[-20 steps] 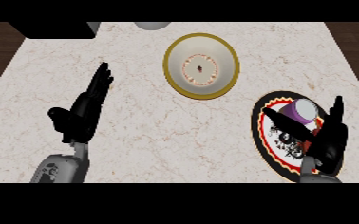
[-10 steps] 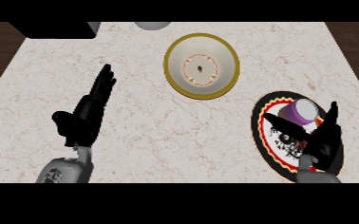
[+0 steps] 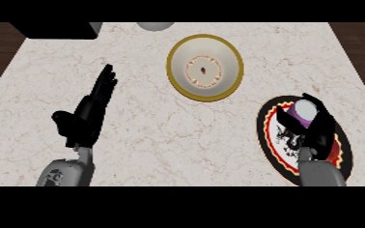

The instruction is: Pick the can from the plate and place it in the bowl

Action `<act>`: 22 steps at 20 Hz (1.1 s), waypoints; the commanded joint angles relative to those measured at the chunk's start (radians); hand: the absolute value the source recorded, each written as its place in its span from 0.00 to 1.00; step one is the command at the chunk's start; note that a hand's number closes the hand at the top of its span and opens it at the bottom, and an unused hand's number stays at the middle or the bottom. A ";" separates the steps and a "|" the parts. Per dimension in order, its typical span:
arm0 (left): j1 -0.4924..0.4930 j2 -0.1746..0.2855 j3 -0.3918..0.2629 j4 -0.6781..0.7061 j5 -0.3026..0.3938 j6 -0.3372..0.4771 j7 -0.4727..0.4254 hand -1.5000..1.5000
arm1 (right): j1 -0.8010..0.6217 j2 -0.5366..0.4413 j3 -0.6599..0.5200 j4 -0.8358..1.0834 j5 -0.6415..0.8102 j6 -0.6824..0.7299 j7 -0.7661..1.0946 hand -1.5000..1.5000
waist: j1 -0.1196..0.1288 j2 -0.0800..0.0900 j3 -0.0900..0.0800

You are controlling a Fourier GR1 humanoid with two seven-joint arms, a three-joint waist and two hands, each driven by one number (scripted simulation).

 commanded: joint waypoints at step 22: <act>-0.036 -0.023 -0.028 0.046 -0.012 -0.045 -0.019 0.50 | -0.140 -0.067 0.745 -0.183 -0.300 1.016 -0.905 1.00 | 0.087 0.006 0.014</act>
